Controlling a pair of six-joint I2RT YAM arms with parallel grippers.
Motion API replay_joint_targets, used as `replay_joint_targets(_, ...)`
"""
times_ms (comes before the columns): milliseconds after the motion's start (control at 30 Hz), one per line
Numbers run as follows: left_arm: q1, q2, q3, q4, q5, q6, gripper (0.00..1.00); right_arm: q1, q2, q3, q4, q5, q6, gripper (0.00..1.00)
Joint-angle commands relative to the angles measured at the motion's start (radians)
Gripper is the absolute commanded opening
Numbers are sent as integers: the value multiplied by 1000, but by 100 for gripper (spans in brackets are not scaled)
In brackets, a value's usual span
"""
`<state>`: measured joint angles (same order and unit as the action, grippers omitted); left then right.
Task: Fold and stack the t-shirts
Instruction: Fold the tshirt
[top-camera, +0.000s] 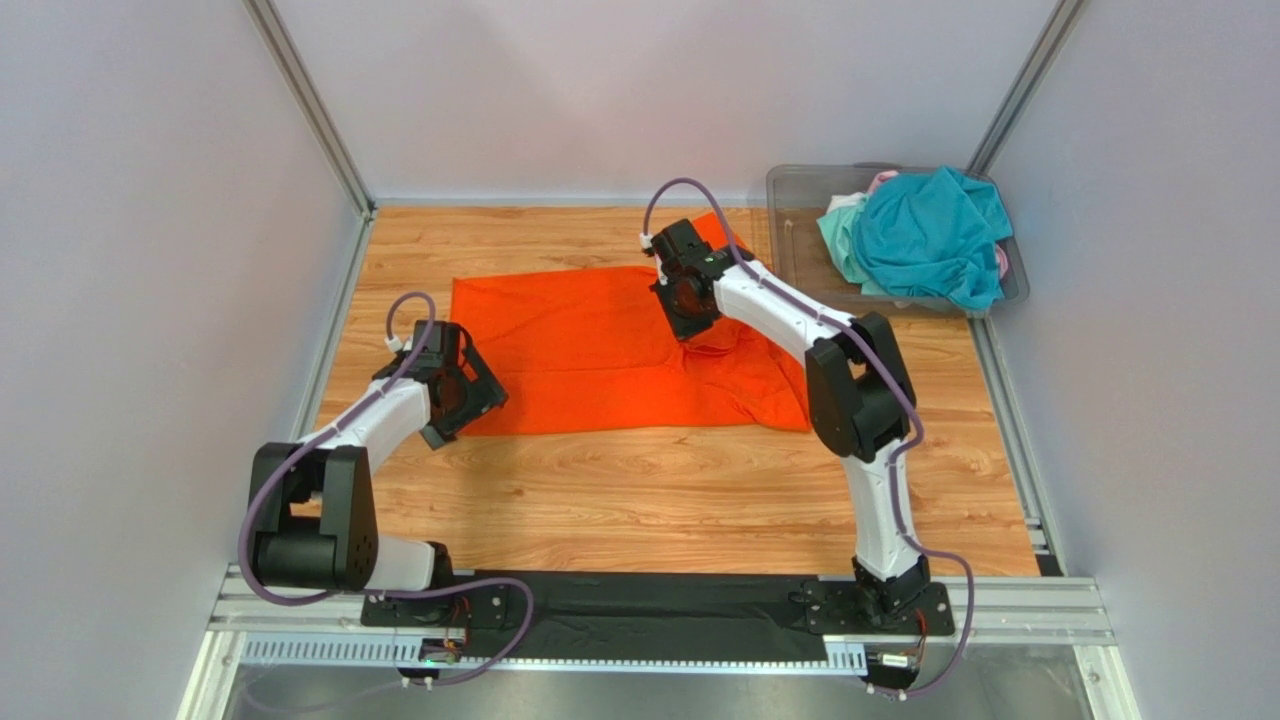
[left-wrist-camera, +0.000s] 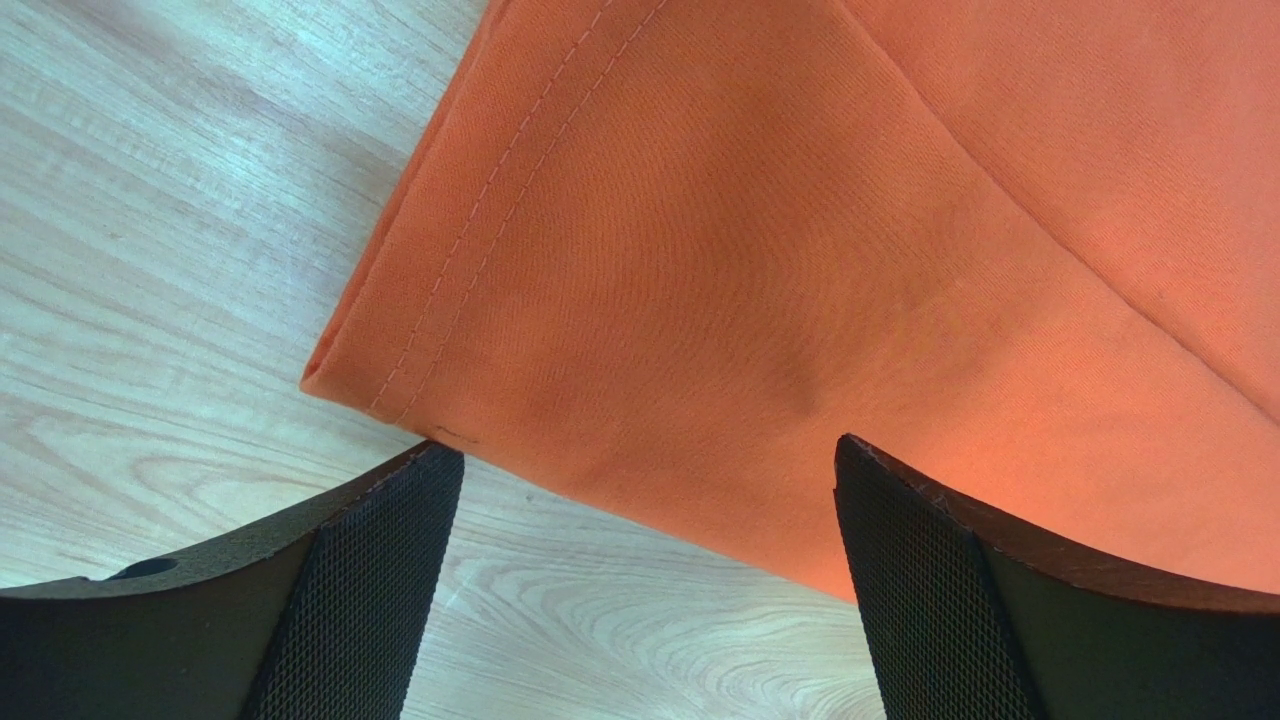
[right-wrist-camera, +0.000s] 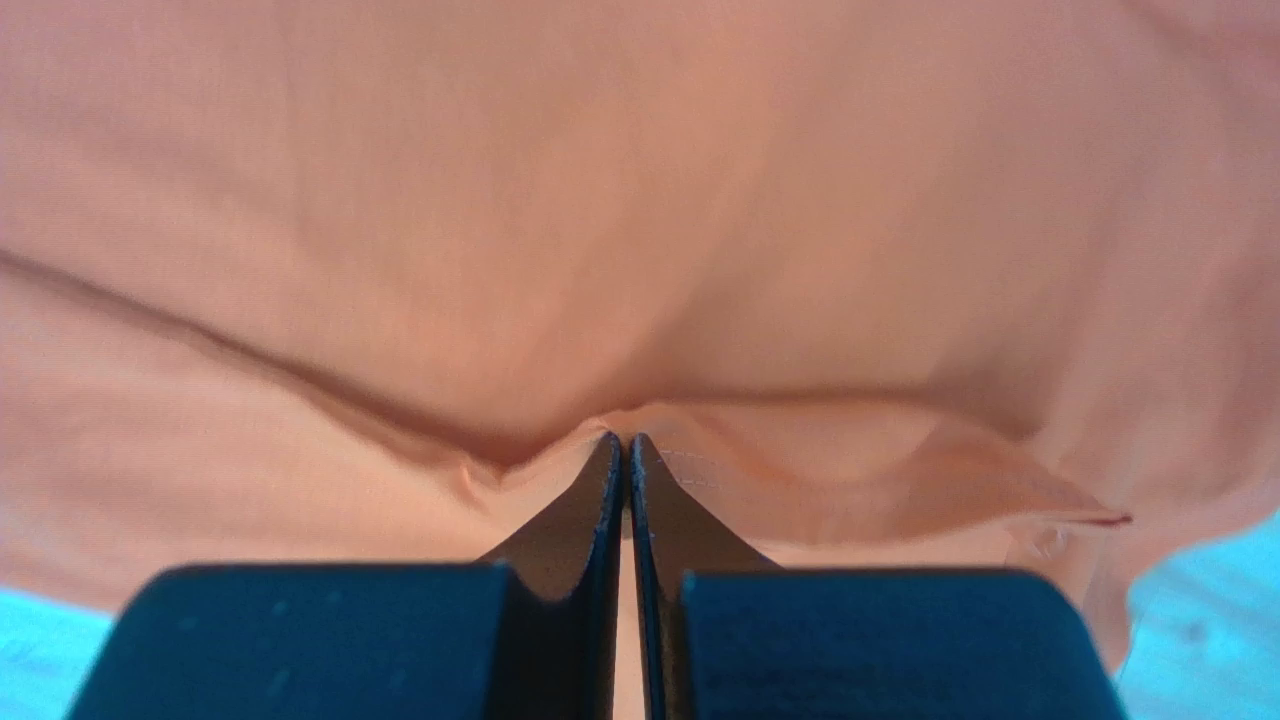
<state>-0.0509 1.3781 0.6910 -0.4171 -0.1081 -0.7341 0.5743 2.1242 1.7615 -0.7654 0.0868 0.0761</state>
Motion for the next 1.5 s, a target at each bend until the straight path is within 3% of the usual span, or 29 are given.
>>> replay_joint_targets(0, 10, -2, 13, 5, 7, 10, 100, 13, 116, 147, -101, -1, -177, 4)
replay_joint_targets(67, 11, -2, 13, 5, 4, 9, 100, 12, 150, 199, -110, 42, -202, 4)
replay_joint_targets(133, 11, -7, 13, 1, 5, 9, 100, 12, 197, 263, -112, 83, -200, 24)
replay_joint_targets(233, 11, -16, -4, 17, 31, 15, 100, 13, 214, 322, -124, 45, -185, 37)
replay_joint_targets(333, 11, -36, -11, 23, 30, 15, 100, 25, 194, 334, -117, 82, -159, 74)
replay_joint_targets(367, 10, -45, -11, 21, 30, 18, 100, 30, 168, 328, -111, 90, -135, 99)
replay_joint_targets(500, 11, -69, -18, 8, 33, 21, 100, 32, 37, 256, -72, 87, -27, 100)
replay_joint_targets(733, 11, -154, -15, -45, 22, 21, 100, 30, -335, -195, 173, 51, 223, 100)
replay_joint_targets(900, 10, -198, 7, -48, 100, 33, 100, 26, -466, -475, 190, 131, 306, 100)
replay_joint_targets(1133, 10, -99, 102, -9, 185, 45, 100, -33, -465, -648, 333, 93, 347, 100)
replay_joint_targets(1467, 10, 229, 255, -20, 202, 44, 100, -47, -348, -683, 364, 94, 366, 100)
